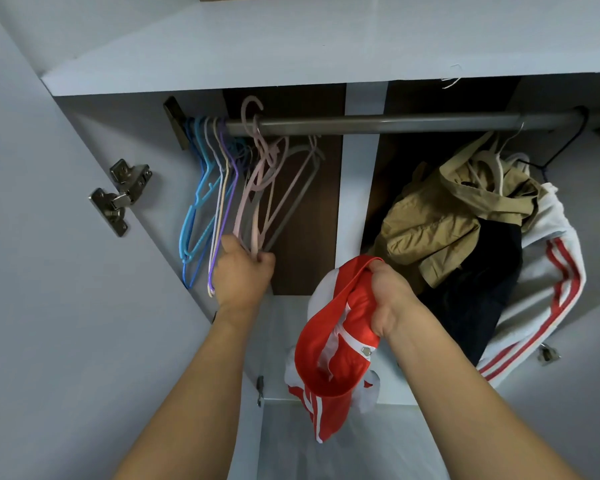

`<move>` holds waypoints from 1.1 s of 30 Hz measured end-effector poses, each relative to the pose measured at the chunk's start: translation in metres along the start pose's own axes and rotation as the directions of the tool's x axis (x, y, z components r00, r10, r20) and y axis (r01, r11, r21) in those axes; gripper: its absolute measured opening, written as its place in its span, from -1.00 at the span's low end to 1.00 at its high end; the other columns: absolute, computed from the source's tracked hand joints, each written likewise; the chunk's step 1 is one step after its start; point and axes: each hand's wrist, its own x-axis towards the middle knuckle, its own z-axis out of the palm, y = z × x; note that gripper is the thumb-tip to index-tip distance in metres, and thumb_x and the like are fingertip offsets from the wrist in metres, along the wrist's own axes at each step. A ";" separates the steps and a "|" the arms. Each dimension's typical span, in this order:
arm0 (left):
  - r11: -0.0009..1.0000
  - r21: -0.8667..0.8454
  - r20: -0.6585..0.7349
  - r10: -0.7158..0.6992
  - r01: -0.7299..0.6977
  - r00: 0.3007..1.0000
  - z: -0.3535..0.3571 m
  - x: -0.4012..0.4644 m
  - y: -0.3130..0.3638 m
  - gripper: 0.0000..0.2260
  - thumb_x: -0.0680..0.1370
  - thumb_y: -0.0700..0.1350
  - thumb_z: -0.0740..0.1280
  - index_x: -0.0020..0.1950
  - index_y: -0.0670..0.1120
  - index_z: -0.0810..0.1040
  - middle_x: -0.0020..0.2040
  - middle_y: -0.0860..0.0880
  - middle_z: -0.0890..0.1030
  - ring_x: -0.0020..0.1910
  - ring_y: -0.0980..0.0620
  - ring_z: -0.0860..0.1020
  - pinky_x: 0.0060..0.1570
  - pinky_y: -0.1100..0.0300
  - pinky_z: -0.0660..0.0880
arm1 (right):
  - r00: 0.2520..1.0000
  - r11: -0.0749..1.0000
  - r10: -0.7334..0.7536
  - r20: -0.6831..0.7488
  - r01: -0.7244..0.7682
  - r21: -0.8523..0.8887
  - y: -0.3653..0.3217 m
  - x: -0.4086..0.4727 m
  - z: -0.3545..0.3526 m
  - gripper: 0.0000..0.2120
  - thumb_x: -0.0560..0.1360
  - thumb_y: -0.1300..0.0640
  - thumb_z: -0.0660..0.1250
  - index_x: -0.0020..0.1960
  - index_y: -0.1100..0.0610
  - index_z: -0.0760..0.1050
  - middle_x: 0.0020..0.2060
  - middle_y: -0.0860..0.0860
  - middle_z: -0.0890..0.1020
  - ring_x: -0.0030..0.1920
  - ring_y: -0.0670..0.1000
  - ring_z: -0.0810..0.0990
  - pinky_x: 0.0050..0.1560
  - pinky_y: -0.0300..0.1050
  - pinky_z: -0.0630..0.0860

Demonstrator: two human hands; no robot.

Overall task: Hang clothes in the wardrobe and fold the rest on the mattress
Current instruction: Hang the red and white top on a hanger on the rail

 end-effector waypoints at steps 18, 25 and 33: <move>0.956 0.243 0.086 0.151 -0.167 0.985 -0.025 0.001 0.007 -0.51 0.53 -0.26 0.35 0.40 -0.18 0.24 0.22 -0.25 0.36 -0.15 -0.28 0.60 -0.26 -0.06 0.58 | 1.000 1.000 0.001 0.006 -0.001 -0.004 -0.002 -0.015 0.000 -0.60 0.63 -0.12 0.17 -0.06 0.20 0.57 -0.07 0.16 0.67 -0.04 0.18 0.65 0.11 0.08 0.56; 0.859 0.418 -0.058 0.350 -0.296 0.935 -0.038 -0.003 0.012 -0.66 0.41 -0.33 0.35 0.18 -0.28 0.47 0.05 -0.29 0.46 -0.08 -0.25 0.43 -0.15 -0.08 0.40 | 1.000 1.000 -0.005 0.008 0.005 -0.011 -0.003 -0.021 -0.003 -0.57 0.63 -0.13 0.16 0.09 0.22 0.58 -0.04 0.16 0.68 -0.02 0.19 0.65 0.19 0.11 0.54; 0.811 0.403 -0.038 0.477 -0.424 0.878 -0.047 0.000 0.012 -0.83 0.58 -0.10 0.33 0.03 -0.21 0.48 -0.07 -0.20 0.51 -0.14 -0.17 0.46 -0.15 -0.06 0.43 | 0.999 1.000 -0.026 0.018 0.026 -0.009 -0.002 -0.021 -0.008 -0.53 0.63 -0.15 0.15 0.23 0.21 0.57 0.04 0.16 0.67 0.04 0.21 0.64 0.26 0.16 0.51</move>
